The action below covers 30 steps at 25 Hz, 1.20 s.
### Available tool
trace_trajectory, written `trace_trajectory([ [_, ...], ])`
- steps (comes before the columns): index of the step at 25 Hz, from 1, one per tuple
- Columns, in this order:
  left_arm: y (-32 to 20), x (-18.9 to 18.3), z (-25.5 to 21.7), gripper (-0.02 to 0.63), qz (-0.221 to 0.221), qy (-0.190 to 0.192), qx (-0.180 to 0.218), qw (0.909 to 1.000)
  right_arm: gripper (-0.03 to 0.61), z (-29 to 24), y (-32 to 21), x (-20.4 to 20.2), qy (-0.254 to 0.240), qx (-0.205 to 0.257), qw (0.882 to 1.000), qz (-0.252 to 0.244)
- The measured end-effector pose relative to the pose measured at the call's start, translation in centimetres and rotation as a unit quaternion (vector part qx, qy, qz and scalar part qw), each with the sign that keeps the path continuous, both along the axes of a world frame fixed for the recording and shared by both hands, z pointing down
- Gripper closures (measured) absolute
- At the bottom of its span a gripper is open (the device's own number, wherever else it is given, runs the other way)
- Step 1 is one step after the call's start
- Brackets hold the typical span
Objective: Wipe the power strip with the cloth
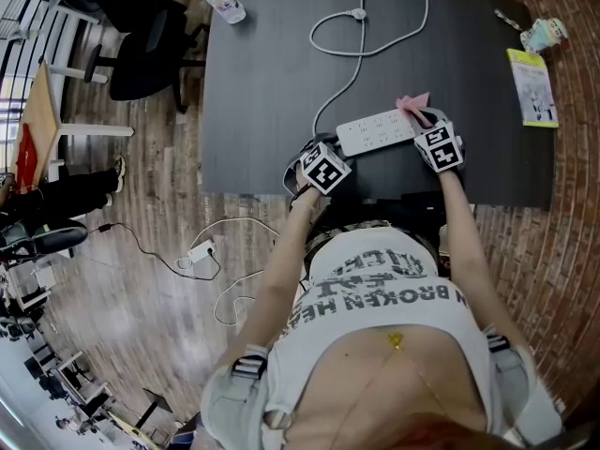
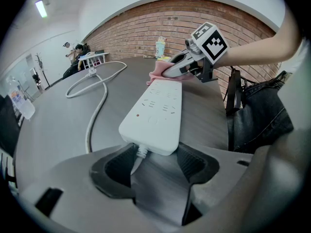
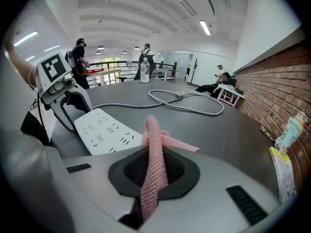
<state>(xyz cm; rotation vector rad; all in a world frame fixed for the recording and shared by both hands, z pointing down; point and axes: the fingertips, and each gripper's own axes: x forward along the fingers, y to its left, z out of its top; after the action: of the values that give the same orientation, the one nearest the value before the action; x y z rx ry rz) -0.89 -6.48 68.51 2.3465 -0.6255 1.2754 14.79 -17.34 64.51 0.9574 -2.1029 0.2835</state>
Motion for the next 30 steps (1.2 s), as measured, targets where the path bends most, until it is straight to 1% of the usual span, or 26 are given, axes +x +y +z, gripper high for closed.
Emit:
trace_trajectory([
  [3, 0.1, 0.0, 0.0, 0.354, 0.0, 0.0, -0.001, 1.0, 0.561, 0.0, 0.0, 0.0, 0.0, -0.003, 1.0, 0.008],
  [6, 0.1, 0.0, -0.1, 0.354, 0.001, 0.0, -0.001, 1.0, 0.561, -0.5, 0.1, -0.4, -0.017, -0.007, 1.0, 0.013],
  [9, 0.0, 0.0, -0.2, 0.354, 0.001, 0.0, -0.001, 1.0, 0.561, -1.6, 0.5, -1.0, -0.038, 0.0, 0.999, 0.002],
  [13, 0.0, -0.1, 0.0, 0.354, 0.0, 0.001, -0.001, 1.0, 0.561, -3.7, 1.4, -2.5, -0.063, 0.017, 0.998, -0.024],
  [16, 0.0, -0.1, -0.1, 0.354, 0.0, 0.001, 0.0, 1.0, 0.561, -5.5, 2.7, -5.0, -0.093, 0.025, 0.993, -0.064],
  [19, 0.0, -0.2, -0.1, 0.354, 0.0, 0.001, 0.0, 1.0, 0.561, -6.8, 4.6, -8.5, -0.115, 0.021, 0.985, -0.124],
  [22, 0.1, -0.2, -0.1, 0.354, 0.0, 0.0, -0.001, 1.0, 0.561, -7.0, 6.7, -12.0, -0.137, 0.001, 0.974, -0.18],
  [24, 0.0, -0.3, 0.1, 0.354, -0.002, -0.003, -0.001, 1.0, 0.561, -6.9, 7.8, -13.8, -0.15, -0.015, 0.967, -0.204],
  [27, -0.1, -0.3, 0.2, 0.354, -0.004, -0.006, 0.002, 1.0, 0.561, -6.0, 8.9, -15.7, -0.149, -0.036, 0.961, -0.228],
  [30, -0.1, -0.4, 0.3, 0.354, -0.005, -0.005, 0.003, 1.0, 0.561, -4.4, 9.9, -17.0, -0.124, -0.053, 0.958, -0.253],
])
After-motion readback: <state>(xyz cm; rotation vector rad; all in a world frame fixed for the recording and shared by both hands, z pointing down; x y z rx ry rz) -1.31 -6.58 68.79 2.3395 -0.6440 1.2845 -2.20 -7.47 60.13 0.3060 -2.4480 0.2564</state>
